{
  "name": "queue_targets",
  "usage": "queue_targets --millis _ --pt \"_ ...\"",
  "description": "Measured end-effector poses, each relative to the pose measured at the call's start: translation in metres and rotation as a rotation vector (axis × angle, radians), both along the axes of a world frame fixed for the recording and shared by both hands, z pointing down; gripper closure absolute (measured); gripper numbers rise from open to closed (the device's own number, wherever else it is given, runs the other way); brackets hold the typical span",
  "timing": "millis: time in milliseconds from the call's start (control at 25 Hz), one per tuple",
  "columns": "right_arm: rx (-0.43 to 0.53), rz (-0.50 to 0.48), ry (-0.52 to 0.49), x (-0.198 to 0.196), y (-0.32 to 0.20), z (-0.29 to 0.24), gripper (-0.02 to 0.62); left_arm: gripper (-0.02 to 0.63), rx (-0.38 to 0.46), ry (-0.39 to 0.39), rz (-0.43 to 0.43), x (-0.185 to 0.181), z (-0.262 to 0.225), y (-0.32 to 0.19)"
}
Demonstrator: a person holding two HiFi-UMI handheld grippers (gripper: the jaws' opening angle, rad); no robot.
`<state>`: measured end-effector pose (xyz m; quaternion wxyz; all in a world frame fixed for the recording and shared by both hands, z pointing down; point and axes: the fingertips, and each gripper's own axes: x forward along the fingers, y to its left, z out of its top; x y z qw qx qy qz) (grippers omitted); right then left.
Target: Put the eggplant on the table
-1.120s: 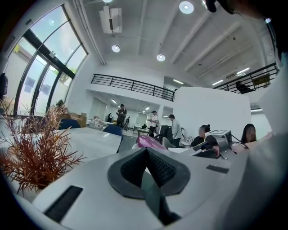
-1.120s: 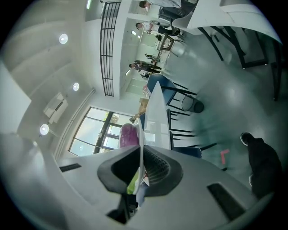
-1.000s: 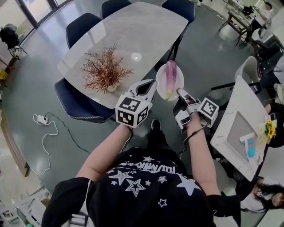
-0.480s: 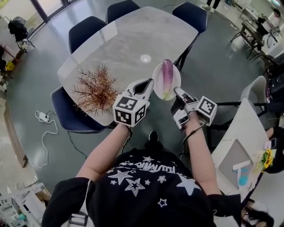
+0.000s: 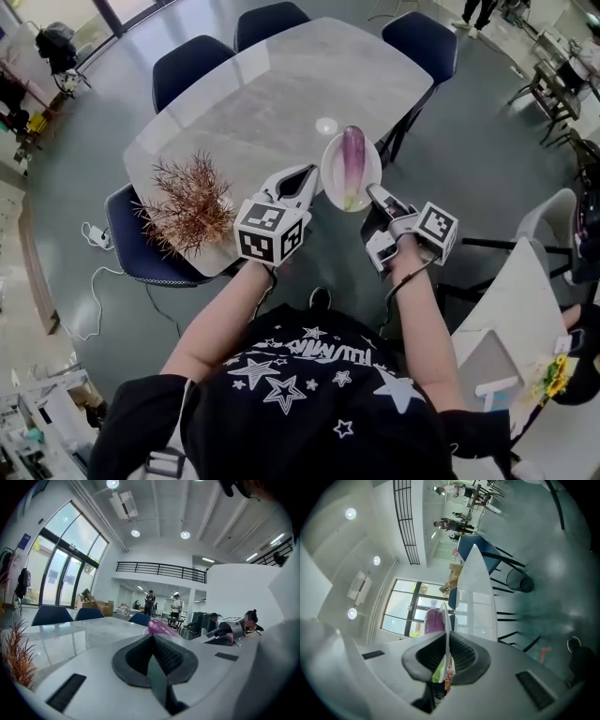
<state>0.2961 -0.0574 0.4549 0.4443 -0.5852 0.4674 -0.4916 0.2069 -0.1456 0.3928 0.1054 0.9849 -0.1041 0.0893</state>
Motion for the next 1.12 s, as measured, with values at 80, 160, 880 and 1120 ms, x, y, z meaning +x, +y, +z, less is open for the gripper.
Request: queue_targets --millis 80,160,880,1120 --pt "0.002 -0.018 -0.003 0.007 -0.005 0.001 0.574 0.598 -0.002 -0.004 -0.026 0.004 0.001 -0.006" --pt "0.001 -0.035 -0.009 0.013 -0.007 0.004 0.574 0.598 -0.004 -0.01 -0.044 0.008 0.004 -0.009" --pt "-0.055 -0.1 -0.034 0.029 -0.078 0.019 0.574 0.598 -0.044 -0.028 -0.12 0.026 0.014 -0.076" --pt "-0.07 -0.11 -0.004 0.044 -0.132 0.011 0.574 0.598 -0.083 0.017 -0.165 0.043 0.006 -0.131"
